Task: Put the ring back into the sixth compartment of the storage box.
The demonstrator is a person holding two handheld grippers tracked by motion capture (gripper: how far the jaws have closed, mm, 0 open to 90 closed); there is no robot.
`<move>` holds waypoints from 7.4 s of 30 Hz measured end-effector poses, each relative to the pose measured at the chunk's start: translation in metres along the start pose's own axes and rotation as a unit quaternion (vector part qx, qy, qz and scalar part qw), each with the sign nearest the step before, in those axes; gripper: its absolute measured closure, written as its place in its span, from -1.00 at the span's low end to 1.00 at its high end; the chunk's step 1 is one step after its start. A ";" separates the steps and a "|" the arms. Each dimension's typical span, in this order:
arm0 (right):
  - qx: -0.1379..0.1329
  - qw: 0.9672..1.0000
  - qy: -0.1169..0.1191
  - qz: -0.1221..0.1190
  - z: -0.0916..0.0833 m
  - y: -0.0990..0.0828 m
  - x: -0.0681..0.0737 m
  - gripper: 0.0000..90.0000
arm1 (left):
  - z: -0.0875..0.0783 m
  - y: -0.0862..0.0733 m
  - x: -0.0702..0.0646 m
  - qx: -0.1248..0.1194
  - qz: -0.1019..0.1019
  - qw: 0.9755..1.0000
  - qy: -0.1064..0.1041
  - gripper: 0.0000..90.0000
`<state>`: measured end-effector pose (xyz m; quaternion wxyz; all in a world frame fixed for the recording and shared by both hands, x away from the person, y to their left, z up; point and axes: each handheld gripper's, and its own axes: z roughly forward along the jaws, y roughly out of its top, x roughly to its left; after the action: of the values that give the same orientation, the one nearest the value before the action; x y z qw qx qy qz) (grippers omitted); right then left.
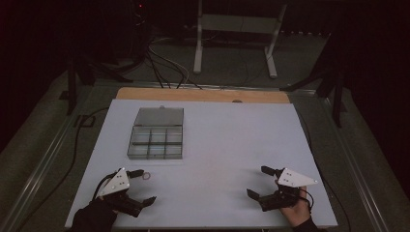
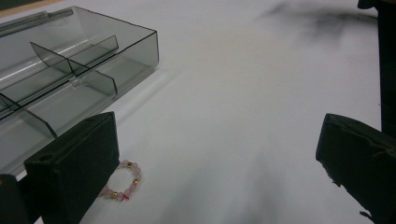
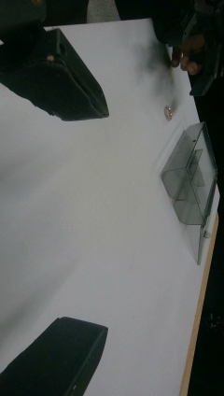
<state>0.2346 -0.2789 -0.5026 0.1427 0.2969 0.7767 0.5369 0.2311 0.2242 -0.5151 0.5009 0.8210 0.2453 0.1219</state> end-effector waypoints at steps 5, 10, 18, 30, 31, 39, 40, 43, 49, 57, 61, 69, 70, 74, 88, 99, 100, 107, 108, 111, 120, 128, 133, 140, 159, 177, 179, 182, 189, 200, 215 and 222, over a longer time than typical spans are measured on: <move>-0.004 1.000 0.000 0.001 -0.001 0.000 0.000 -1.00 | 0.000 -0.001 0.001 0.004 -0.001 1.000 0.001 -0.99; -0.002 1.000 0.002 -0.004 0.000 0.001 0.001 -1.00 | 0.001 -0.001 0.001 0.012 0.003 1.000 -0.007 -0.99; -0.005 1.000 -0.003 0.000 -0.001 0.001 0.001 -1.00 | 0.002 0.000 0.001 0.017 0.006 1.000 -0.012 -0.99; -0.009 1.000 0.003 0.004 -0.001 0.002 0.003 -1.00 | 0.005 0.008 -0.007 0.023 0.013 0.999 -0.038 -0.99; -0.011 1.000 0.003 0.008 -0.001 0.002 0.003 -1.00 | 0.005 0.009 -0.008 0.022 0.014 0.999 -0.039 -0.99; -0.013 1.000 0.010 0.011 0.000 0.002 0.005 -1.00 | 0.004 0.020 -0.011 0.010 0.016 0.999 -0.044 -0.99; -0.013 1.000 0.010 0.011 0.000 0.003 0.005 -1.00 | 0.004 0.022 -0.011 0.008 0.012 0.999 -0.044 -0.99; -0.015 1.000 0.010 0.012 0.000 0.003 0.005 -1.00 | 0.005 0.026 -0.011 0.005 0.014 0.999 -0.040 -0.99; -0.015 1.000 0.011 0.012 0.000 0.003 0.005 -1.00 | 0.004 0.033 -0.009 -0.007 0.006 0.999 -0.035 -0.99; -0.014 1.000 0.012 0.012 0.001 0.003 0.006 -1.00 | 0.001 0.040 0.001 -0.022 -0.011 1.000 -0.017 -0.99; -0.014 1.000 0.011 0.010 0.001 0.003 0.006 -1.00 | 0.001 0.041 0.005 -0.020 -0.014 1.000 -0.007 -0.99; -0.013 1.000 0.010 0.011 0.001 0.003 0.006 -1.00 | 0.003 0.041 0.014 -0.021 -0.030 0.999 0.016 -0.99; -0.013 1.000 0.010 0.011 0.001 0.003 0.006 -1.00 | 0.003 0.041 0.015 -0.021 -0.033 0.999 0.020 -0.99; -0.014 1.000 0.010 0.012 0.001 0.003 0.006 -1.00 | 0.004 0.041 0.020 -0.016 -0.050 0.998 0.042 -0.99; -0.014 1.000 0.009 0.013 0.000 0.003 0.006 -1.00 | 0.008 0.032 0.026 0.000 -0.064 0.994 0.089 -0.99; -0.012 1.000 0.009 0.015 0.001 0.002 0.005 -1.00 | 0.016 0.025 0.021 0.037 -0.079 0.993 0.079 -0.99; -0.011 1.000 0.009 0.015 0.001 0.002 0.005 -1.00 | 0.017 0.024 0.021 0.043 -0.082 0.993 0.075 -0.98; -0.011 1.000 0.008 0.016 0.000 0.002 0.004 -1.00 | 0.020 0.021 0.016 0.073 -0.065 0.992 0.076 -0.98; -0.011 1.000 0.008 0.017 0.001 0.002 0.004 -1.00 | 0.021 0.021 0.016 0.081 -0.063 0.992 0.075 -0.98; -0.008 1.000 0.008 0.015 0.001 0.002 0.005 -1.00 | 0.022 0.020 0.015 0.097 -0.059 0.991 0.075 -0.98; -0.010 1.000 0.011 0.020 0.000 0.002 0.004 -1.00 | 0.019 0.017 0.018 0.112 -0.049 0.988 0.089 -0.64; -0.007 1.000 0.012 0.020 0.000 0.001 0.004 -1.00 | 0.020 0.016 0.018 0.125 -0.038 0.987 0.092 -0.38; -0.009 1.000 0.014 0.021 0.000 0.001 0.004 -1.00 | 0.021 0.014 0.018 0.136 -0.035 0.985 0.097 -0.12; -0.008 1.000 0.014 0.023 0.000 0.001 0.003 -1.00 | 0.021 0.013 0.020 0.142 -0.028 0.985 0.098 0.18; -0.004 1.000 0.016 0.022 0.002 0.001 0.003 -1.00 | 0.030 0.014 0.019 0.177 0.006 0.978 0.107 0.67; -0.002 1.000 0.018 0.022 0.002 0.001 0.004 -1.00 | 0.034 0.017 0.020 0.198 -0.028 0.974 0.110 0.92; -0.002 1.000 0.018 0.024 0.002 0.001 0.003 -1.00 | 0.034 0.018 0.021 0.200 -0.035 0.973 0.110 0.95; -0.001 1.000 0.019 0.022 0.002 0.001 0.004 -1.00 | 0.035 0.019 0.021 0.204 -0.039 0.972 0.109 0.96; -0.001 1.000 0.019 0.024 0.002 0.001 0.003 -1.00 | 0.035 0.019 0.021 0.204 -0.043 0.972 0.111 0.96; -0.002 0.999 0.019 0.027 0.002 0.001 0.003 -1.00 | 0.034 0.020 0.016 0.199 -0.029 0.972 0.123 1.00; -0.002 0.999 0.019 0.027 0.002 0.001 0.003 -1.00 | 0.024 0.027 0.019 0.178 -0.034 0.974 0.133 1.00; -0.002 0.999 0.019 0.026 0.002 0.001 0.003 -1.00 | 0.019 0.033 0.016 0.165 -0.027 0.976 0.138 1.00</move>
<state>0.2332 -0.2754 -0.5023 0.1145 0.3067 0.7704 0.5471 0.2630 0.2059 -0.4953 0.3227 0.8605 0.3513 0.1786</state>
